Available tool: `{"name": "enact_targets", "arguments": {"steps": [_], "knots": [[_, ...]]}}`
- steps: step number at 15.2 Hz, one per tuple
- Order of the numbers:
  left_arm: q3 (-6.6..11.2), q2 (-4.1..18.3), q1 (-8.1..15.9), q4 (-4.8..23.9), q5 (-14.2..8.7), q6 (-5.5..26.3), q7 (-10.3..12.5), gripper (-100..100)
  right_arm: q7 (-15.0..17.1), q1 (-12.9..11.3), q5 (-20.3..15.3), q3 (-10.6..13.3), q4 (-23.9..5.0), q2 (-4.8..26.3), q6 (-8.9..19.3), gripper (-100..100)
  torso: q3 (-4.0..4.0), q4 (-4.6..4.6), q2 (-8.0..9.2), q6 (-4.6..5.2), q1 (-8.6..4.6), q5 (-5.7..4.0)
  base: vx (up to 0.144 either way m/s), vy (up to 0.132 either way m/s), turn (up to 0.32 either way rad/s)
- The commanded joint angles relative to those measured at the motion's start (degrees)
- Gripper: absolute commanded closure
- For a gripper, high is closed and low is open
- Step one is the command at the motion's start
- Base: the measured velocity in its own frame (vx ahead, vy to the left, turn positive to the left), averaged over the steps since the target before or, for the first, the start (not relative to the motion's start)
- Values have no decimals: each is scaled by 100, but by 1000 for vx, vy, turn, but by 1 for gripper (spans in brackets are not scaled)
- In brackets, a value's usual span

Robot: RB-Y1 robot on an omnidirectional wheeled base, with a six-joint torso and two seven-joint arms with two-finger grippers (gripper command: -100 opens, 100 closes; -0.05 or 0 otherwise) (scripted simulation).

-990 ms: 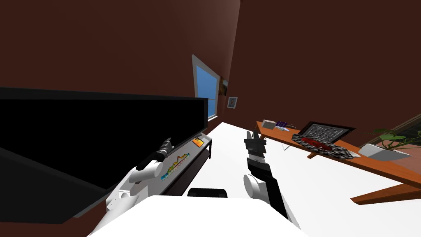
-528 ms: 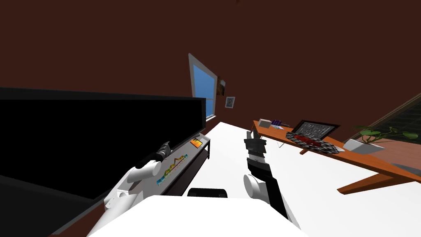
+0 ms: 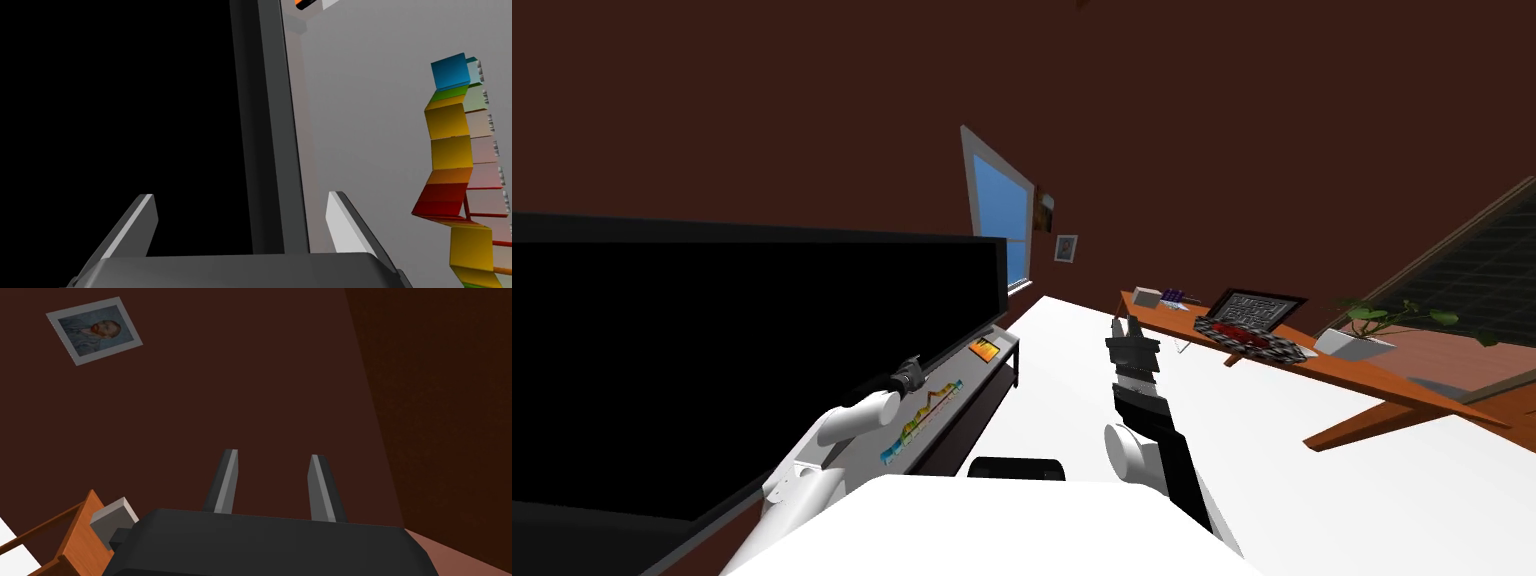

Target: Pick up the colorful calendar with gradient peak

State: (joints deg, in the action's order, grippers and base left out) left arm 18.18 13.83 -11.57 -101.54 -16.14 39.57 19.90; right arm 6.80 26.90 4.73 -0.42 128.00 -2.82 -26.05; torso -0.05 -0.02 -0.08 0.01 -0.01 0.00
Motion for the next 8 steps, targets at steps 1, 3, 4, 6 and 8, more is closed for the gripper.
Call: {"name": "enact_targets", "arguments": {"steps": [1,3,4,6,8], "knots": [[75,29,32,122,-104,286,79,-100,0,0,0,0,0,0,0,0,0,0,0,0,0,0,22,-1,-124],[175,43,64,282,-233,493,181,-100,0,0,0,0,0,0,0,0,0,0,0,-2,1,0,20,1,-66],[175,43,64,282,-233,583,181,-100,0,0,0,0,0,0,0,0,-1,0,-2,0,1,1,26,1,-112],[272,52,90,439,-360,782,278,-100,0,1,0,0,0,0,0,0,-1,0,-1,-2,2,0,21,3,-62],[272,52,90,439,-360,893,278,-100,0,0,0,0,0,0,0,0,-1,-1,-2,-2,3,0,23,4,-66]]}}
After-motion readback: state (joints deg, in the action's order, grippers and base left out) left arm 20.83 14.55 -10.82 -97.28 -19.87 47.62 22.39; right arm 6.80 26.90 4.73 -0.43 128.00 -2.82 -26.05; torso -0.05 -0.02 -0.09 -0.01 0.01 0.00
